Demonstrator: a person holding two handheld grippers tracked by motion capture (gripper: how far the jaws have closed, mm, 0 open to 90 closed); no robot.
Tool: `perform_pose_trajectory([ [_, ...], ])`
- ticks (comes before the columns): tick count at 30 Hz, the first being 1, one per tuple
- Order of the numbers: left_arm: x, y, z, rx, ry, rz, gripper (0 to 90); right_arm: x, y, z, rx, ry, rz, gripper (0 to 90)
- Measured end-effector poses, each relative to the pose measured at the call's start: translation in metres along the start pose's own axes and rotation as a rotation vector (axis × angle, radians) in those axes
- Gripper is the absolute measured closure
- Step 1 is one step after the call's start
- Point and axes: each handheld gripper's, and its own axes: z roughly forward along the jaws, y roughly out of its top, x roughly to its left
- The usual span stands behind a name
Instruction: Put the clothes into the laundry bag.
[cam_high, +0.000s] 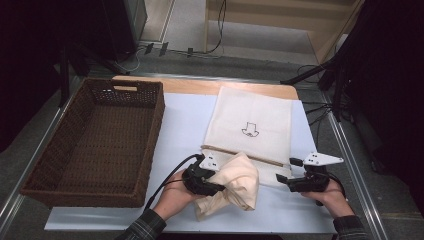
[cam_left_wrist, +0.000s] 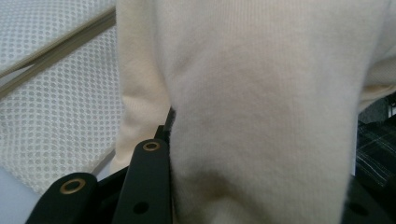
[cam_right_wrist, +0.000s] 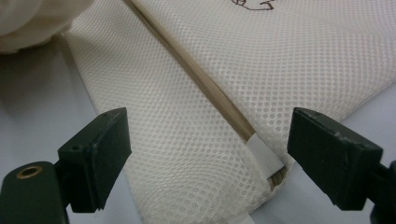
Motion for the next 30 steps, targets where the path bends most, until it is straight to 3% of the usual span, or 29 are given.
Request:
perform_pose_trajectory([
  [6, -0.004, -0.001, 0.014, 0.042, -0.002, 0.013, 62.5, -0.002, 0.009, -0.001, 0.025, 0.111, -0.01, 14.4],
  [12, -0.006, -0.001, 0.017, 0.048, 0.017, 0.014, 61.9, -0.002, 0.023, 0.0, -0.012, 0.106, -0.028, 16.9],
  [15, -0.007, 0.0, 0.018, 0.048, 0.03, 0.001, 61.9, -0.003, 0.031, 0.004, -0.02, 0.129, -0.026, 19.0],
  [20, -0.005, -0.001, 0.019, 0.049, 0.012, 0.002, 61.8, -0.001, 0.045, 0.015, -0.016, 0.152, -0.064, 21.2],
  [24, -0.005, -0.002, 0.02, 0.054, 0.008, 0.015, 61.3, 0.002, 0.059, 0.028, -0.022, 0.159, -0.087, 23.1],
  [30, -0.01, -0.004, 0.025, 0.055, 0.036, 0.043, 60.6, 0.004, 0.077, 0.045, -0.041, 0.191, -0.101, 24.1],
])
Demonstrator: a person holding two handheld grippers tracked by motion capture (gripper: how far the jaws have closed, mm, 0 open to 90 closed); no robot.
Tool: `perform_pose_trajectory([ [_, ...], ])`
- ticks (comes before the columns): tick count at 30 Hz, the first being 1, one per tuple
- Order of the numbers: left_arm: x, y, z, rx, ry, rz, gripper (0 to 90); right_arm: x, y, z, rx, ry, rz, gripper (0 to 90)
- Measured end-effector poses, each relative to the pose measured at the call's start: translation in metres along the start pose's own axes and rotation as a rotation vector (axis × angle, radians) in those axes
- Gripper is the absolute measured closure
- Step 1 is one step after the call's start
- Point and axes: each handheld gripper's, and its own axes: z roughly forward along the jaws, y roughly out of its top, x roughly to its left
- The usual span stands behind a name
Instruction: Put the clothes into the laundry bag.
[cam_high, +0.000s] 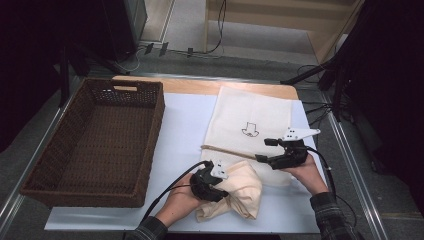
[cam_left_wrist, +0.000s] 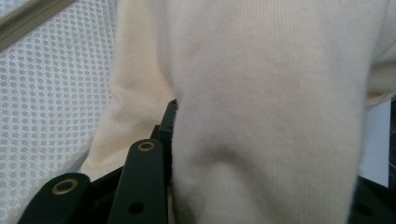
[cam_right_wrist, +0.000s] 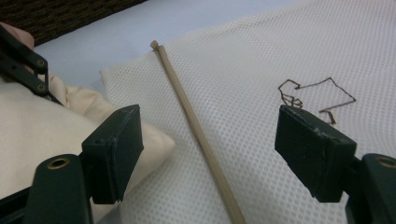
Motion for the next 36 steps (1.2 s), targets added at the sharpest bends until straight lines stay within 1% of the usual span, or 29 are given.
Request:
perform_pose_trajectory([
  [4, 0.003, -0.001, 0.0, -0.007, -0.017, -0.02, 60.6, -0.003, 0.006, 0.01, -0.011, 0.006, 0.0, 24.6],
  [10, 0.004, -0.002, 0.001, -0.004, -0.027, -0.008, 59.9, -0.007, 0.011, 0.025, -0.008, 0.002, -0.021, 24.5],
  [13, 0.005, -0.002, 0.001, -0.008, -0.032, -0.01, 59.6, -0.009, 0.011, 0.033, 0.016, 0.01, -0.035, 25.5],
  [16, 0.004, -0.003, 0.001, -0.01, -0.029, -0.009, 59.5, -0.011, 0.009, 0.041, 0.065, 0.003, -0.066, 26.0],
  [18, 0.004, -0.003, 0.002, -0.012, -0.028, -0.01, 59.5, -0.012, 0.007, 0.045, 0.086, 0.006, -0.068, 26.4],
  [23, 0.004, -0.003, 0.002, -0.015, -0.024, -0.008, 59.5, -0.016, 0.004, 0.051, 0.115, -0.002, -0.078, 27.8],
  [27, 0.004, -0.003, 0.002, -0.017, -0.032, -0.013, 59.4, -0.018, 0.001, 0.056, 0.133, 0.001, -0.08, 28.3],
  [31, 0.005, -0.003, 0.002, -0.015, -0.035, -0.013, 59.3, -0.02, -0.002, 0.06, 0.15, -0.011, -0.089, 31.0],
  [34, 0.005, -0.003, 0.002, -0.018, -0.034, -0.015, 59.3, -0.022, -0.003, 0.061, 0.149, -0.022, -0.081, 34.6],
  [36, 0.005, -0.003, 0.002, -0.018, -0.033, -0.015, 59.3, -0.023, -0.003, 0.061, 0.15, -0.028, -0.07, 35.4],
])
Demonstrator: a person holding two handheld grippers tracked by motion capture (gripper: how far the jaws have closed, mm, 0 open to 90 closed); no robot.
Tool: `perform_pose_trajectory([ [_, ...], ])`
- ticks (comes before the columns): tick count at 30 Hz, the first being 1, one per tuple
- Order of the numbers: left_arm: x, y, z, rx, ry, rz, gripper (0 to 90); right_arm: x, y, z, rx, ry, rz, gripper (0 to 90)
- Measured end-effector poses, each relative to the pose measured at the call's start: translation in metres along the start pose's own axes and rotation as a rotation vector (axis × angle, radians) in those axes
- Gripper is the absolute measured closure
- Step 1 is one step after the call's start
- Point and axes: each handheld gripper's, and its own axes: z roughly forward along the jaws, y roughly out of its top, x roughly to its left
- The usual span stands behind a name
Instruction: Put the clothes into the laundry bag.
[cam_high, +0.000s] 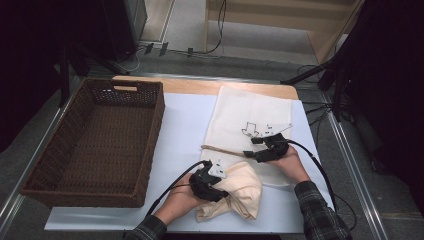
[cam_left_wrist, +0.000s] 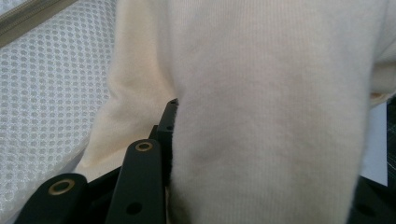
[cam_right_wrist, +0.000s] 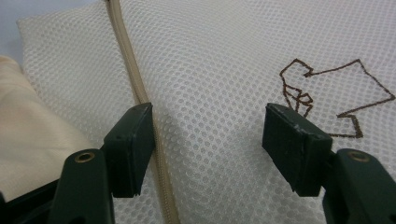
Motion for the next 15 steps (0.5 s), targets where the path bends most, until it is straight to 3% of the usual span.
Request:
perform_pose_trajectory([
  [9, -0.0001, -0.0001, 0.0, 0.0, 0.0, 0.002, 59.3, -0.001, -0.0037, 0.004, 0.014, -0.015, 0.003, 41.4],
  [15, 0.0001, -0.0001, 0.0001, -0.001, 0.0, 0.001, 59.3, 0.0026, -0.0071, 0.0037, 0.017, -0.035, -0.058, 46.7],
])
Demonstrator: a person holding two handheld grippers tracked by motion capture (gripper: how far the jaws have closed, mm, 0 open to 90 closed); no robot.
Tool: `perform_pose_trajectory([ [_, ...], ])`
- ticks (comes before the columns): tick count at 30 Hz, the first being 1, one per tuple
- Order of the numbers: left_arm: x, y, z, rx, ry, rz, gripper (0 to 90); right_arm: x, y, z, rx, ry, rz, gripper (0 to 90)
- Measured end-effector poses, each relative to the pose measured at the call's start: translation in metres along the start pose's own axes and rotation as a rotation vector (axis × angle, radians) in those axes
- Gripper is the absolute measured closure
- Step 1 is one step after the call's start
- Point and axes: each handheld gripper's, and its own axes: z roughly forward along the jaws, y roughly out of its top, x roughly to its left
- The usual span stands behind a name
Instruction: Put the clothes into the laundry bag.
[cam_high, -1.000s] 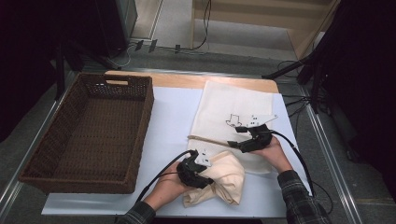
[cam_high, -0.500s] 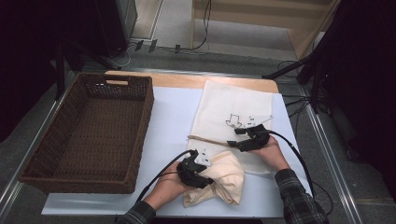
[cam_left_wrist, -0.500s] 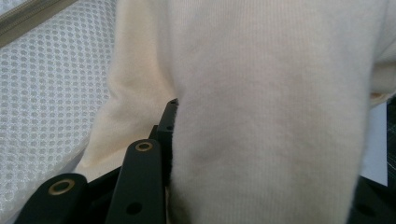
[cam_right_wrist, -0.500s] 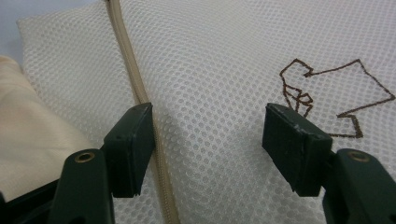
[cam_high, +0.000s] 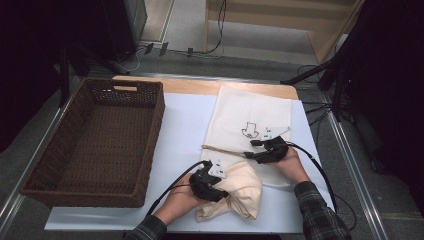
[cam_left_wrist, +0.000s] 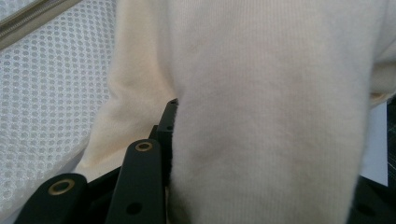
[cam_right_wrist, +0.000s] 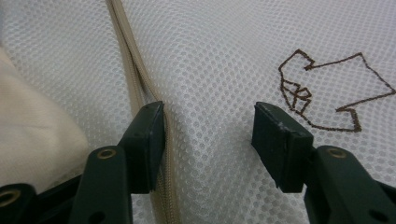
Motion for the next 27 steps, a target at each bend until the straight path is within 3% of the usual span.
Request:
perform_pose_trajectory([
  [6, 0.0003, 0.0, 0.0, 0.001, 0.0, 0.002, 59.3, -0.0024, -0.0007, -0.0003, -0.019, -0.005, 0.012, 61.9],
  [11, 0.0005, 0.0, 0.0, 0.002, -0.001, 0.002, 59.3, -0.0043, -0.0002, -0.001, -0.021, -0.004, 0.028, 66.6],
  [18, 0.0006, 0.0, 0.0001, 0.002, -0.003, 0.001, 59.3, -0.0045, -0.0003, -0.0002, -0.024, 0.013, 0.039, 85.6],
  [27, 0.0007, 0.0001, 0.0001, 0.003, -0.002, 0.001, 59.3, -0.0076, 0.0038, -0.0081, -0.065, 0.015, 0.079, 88.4],
])
